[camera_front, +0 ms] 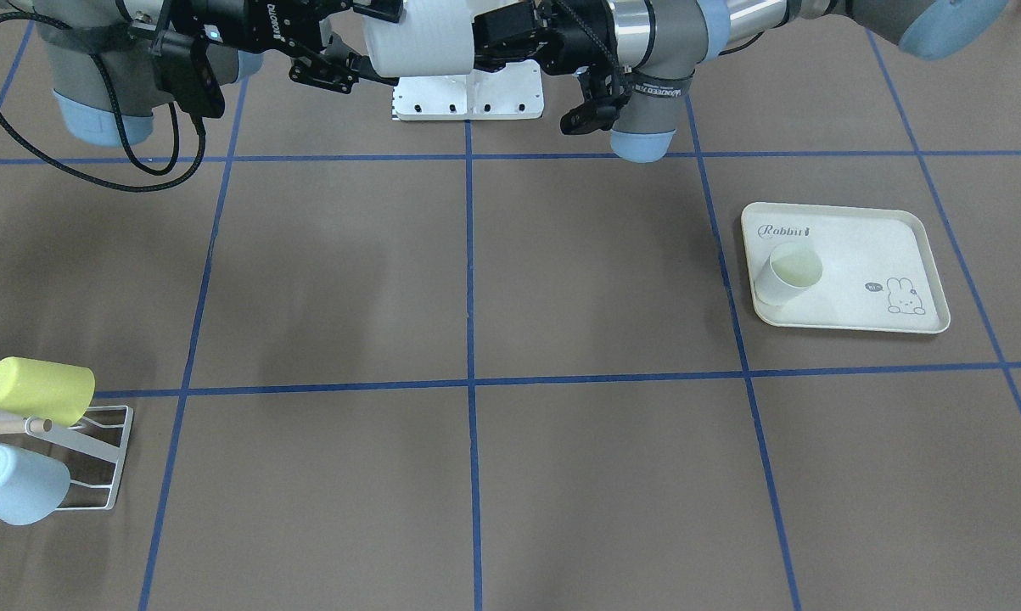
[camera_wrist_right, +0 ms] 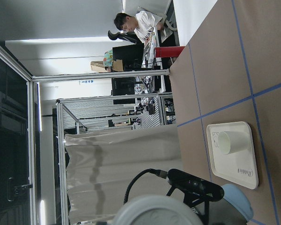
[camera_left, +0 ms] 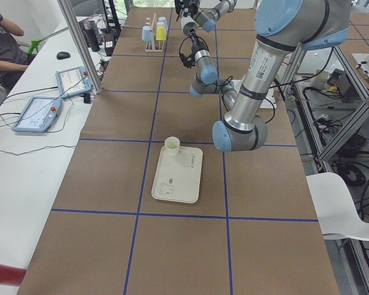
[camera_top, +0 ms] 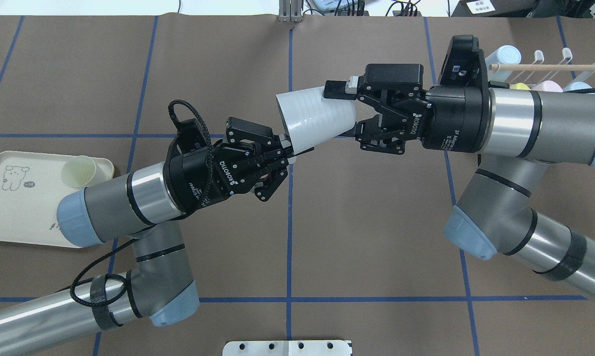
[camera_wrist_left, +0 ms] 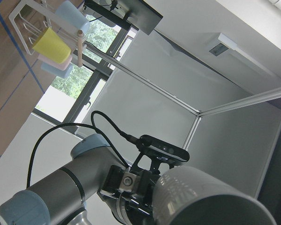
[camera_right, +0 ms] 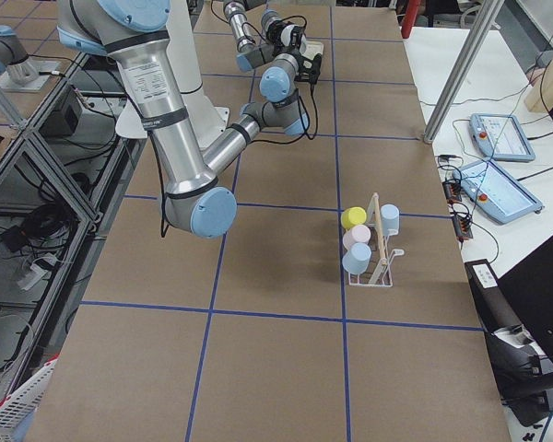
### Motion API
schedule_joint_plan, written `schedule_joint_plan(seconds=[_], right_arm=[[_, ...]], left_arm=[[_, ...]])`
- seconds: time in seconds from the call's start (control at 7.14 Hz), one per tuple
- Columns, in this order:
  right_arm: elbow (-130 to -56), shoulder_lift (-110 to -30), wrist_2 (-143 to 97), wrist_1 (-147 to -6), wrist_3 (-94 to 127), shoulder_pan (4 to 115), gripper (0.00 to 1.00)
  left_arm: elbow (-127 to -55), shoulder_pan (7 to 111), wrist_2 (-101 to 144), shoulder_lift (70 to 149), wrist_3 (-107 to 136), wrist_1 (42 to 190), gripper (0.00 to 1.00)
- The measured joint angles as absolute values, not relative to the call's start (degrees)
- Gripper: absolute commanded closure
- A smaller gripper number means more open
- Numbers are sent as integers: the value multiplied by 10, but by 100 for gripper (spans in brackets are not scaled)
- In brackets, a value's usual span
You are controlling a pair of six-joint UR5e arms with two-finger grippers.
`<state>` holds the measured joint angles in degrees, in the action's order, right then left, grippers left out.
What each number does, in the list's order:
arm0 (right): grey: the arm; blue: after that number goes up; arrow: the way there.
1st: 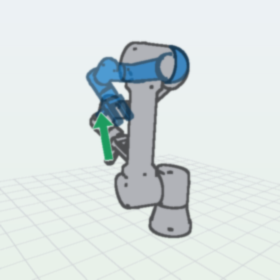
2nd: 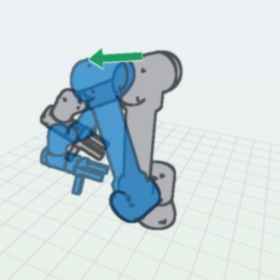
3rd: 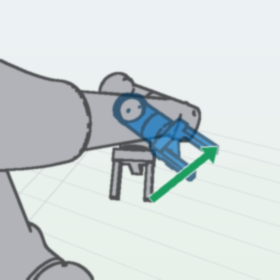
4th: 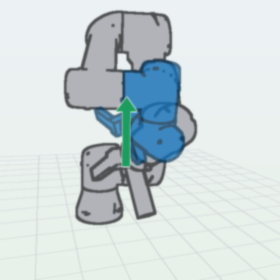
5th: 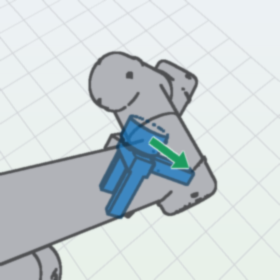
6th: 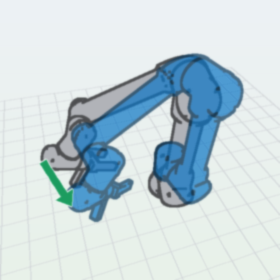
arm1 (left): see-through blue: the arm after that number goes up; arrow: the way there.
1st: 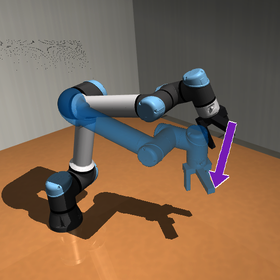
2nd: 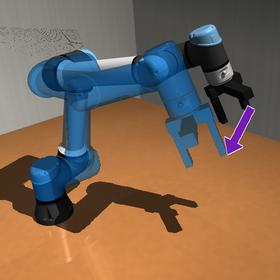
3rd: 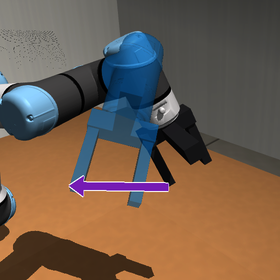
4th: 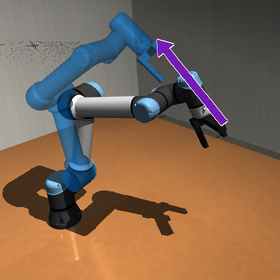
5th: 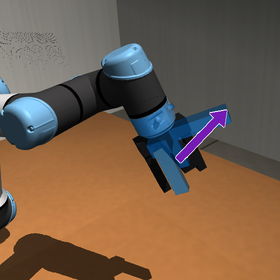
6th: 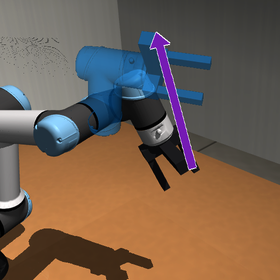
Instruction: Transfer IKEA cup to right arm and place on rack
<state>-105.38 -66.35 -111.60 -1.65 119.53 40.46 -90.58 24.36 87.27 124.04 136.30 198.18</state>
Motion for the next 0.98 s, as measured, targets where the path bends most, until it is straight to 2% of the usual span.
schedule_joint_plan(seconds=[0.14,0.28,0.98], right_arm=[[-1054,-664,-1116,-12,1195,403,64],[-1054,-665,-1116,-9,1195,401,68],[-1052,-670,-1081,-7,1192,404,70]], left_arm=[[-904,243,868,1240,1362,1982,24],[-902,244,866,1240,1361,1982,0],[-902,263,865,1210,1353,1982,0]])
